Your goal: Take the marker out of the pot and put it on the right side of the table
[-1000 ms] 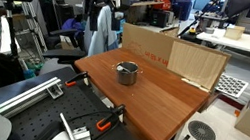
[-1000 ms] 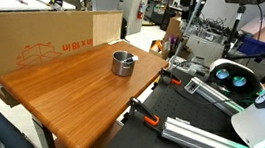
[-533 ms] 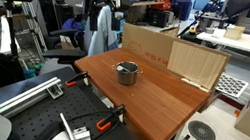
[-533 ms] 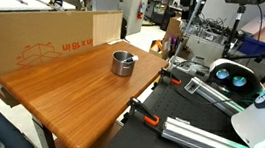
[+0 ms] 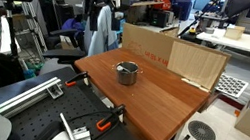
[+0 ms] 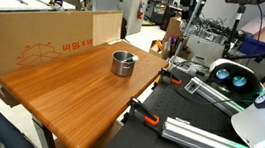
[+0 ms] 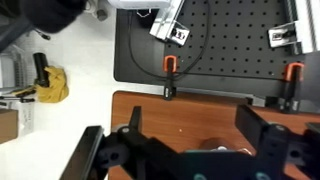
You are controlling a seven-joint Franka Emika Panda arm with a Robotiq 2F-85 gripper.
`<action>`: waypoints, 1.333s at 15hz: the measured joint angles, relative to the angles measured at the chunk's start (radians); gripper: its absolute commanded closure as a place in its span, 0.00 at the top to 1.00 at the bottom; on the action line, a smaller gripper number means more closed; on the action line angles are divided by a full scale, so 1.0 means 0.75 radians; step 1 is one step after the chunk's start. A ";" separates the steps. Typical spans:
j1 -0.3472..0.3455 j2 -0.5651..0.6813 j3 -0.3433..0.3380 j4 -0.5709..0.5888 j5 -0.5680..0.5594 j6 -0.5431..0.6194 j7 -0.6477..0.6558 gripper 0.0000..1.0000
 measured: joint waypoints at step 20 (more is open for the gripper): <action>0.016 0.012 -0.067 -0.094 0.039 0.179 -0.056 1.00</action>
